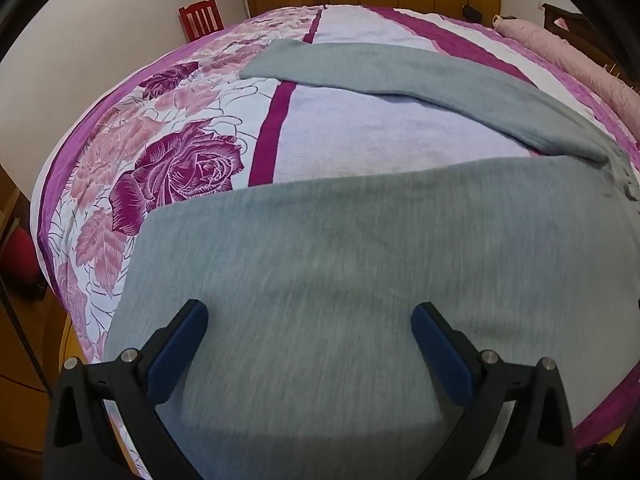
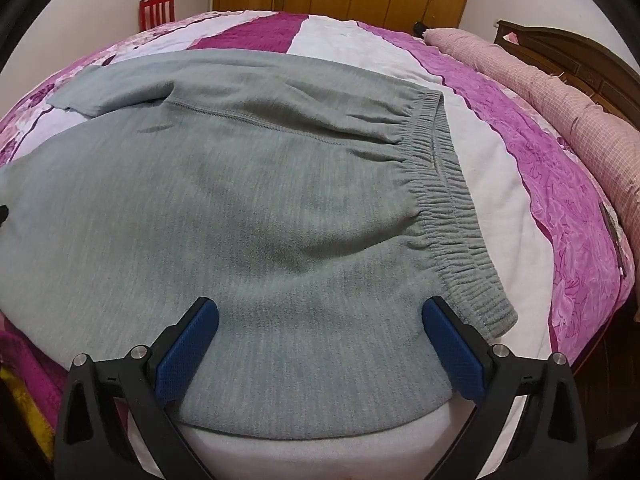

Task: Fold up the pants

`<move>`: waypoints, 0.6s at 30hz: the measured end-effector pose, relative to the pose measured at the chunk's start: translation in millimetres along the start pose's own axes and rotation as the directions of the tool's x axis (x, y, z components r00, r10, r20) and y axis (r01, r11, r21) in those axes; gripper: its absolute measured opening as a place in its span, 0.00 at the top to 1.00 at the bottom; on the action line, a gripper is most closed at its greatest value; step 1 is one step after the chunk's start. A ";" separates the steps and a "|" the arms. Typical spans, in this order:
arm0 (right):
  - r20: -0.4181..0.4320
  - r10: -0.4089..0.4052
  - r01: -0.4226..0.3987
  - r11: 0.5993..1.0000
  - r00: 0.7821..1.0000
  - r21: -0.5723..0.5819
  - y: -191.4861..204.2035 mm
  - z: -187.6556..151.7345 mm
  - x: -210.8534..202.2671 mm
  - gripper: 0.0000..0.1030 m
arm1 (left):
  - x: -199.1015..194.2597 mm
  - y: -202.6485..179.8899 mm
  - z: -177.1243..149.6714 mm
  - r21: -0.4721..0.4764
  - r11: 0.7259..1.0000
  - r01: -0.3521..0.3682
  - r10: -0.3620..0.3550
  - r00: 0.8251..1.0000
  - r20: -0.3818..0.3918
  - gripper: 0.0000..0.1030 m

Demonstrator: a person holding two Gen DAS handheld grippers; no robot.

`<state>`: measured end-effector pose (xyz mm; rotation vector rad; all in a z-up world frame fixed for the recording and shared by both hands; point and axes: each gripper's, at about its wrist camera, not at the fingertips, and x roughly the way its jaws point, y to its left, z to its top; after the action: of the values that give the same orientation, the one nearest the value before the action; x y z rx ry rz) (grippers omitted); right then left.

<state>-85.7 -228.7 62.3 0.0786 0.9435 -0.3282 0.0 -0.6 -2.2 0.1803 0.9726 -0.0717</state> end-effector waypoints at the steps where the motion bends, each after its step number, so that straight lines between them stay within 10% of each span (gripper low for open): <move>1: 0.000 0.000 0.000 1.000 1.000 0.000 0.0 0.0 0.1 0.00 | -0.1 -0.1 0.1 0.000 1.000 0.000 0.000 1.000 0.000 0.00; 18: -0.001 -0.003 0.003 1.000 1.000 -0.003 0.1 -0.2 1.3 0.00 | -0.8 0.1 1.4 0.001 1.000 -0.002 0.002 1.000 0.000 0.00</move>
<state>-85.1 -228.9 61.1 0.0749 0.9452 -0.3297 0.6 -0.8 -0.8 0.1824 0.9720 -0.0703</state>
